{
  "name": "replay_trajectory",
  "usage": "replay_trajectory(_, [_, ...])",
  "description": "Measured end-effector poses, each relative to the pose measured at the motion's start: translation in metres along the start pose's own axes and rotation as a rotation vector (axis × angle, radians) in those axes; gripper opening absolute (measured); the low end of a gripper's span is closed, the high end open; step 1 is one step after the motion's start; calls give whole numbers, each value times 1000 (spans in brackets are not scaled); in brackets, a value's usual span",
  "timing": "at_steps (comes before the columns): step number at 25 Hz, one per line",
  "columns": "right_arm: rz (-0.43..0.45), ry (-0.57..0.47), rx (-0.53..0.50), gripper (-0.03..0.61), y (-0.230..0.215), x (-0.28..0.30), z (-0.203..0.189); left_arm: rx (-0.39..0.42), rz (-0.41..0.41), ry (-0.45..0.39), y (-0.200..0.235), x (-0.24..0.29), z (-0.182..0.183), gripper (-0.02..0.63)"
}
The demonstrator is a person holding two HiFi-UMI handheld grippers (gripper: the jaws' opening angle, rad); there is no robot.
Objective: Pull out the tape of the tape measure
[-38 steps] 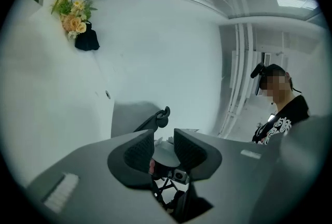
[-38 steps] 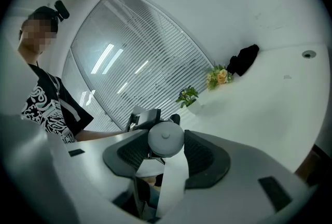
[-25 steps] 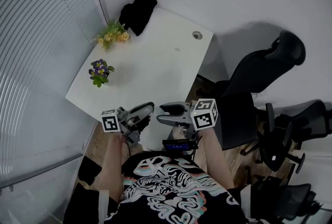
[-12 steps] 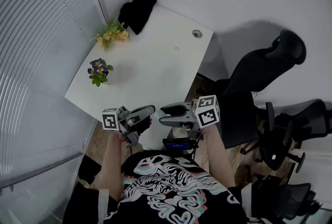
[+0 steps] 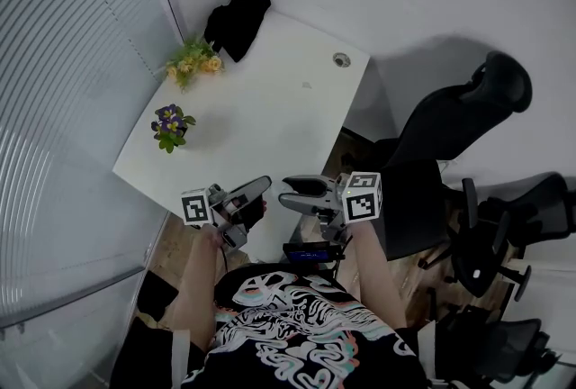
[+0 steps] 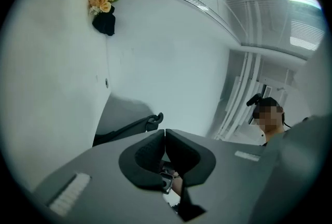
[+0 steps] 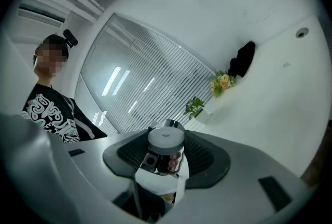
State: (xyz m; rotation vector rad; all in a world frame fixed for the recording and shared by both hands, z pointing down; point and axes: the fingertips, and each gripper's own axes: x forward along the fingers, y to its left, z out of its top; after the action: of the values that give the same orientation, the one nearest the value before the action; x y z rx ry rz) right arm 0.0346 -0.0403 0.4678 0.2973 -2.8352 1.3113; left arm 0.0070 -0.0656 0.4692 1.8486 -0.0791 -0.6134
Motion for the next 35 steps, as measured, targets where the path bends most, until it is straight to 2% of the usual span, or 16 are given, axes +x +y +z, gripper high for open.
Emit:
replay_trajectory(3, [-25, -87, 8, 219, -4, -2, 13, -34, 12, -58, 2, 4, 8, 6])
replay_trajectory(8, [-44, -191, 27, 219, -6, -5, 24, -63, 27, -104, 2, 7, 14, 6])
replay_trajectory(12, [-58, -247, 18, 219, -5, -7, 31, -75, 35, -118, 0, 9, 16, 6])
replay_trajectory(18, [-51, -355, 95, 219, -8, -11, 42, -79, 40, -120, -1, 12, 17, 5])
replay_trajectory(21, [-48, -383, 102, 219, -7, -11, 45, -79, 51, -116, 0, 13, 17, 6])
replay_trajectory(28, [-48, -455, 199, 218, -11, -15, 46, -66, 57, -110, -1, 14, 15, 5])
replay_trajectory(35, [-111, -444, 206, 216, -19, -13, 39, -16, 130, -89, 7, 10, 13, 5])
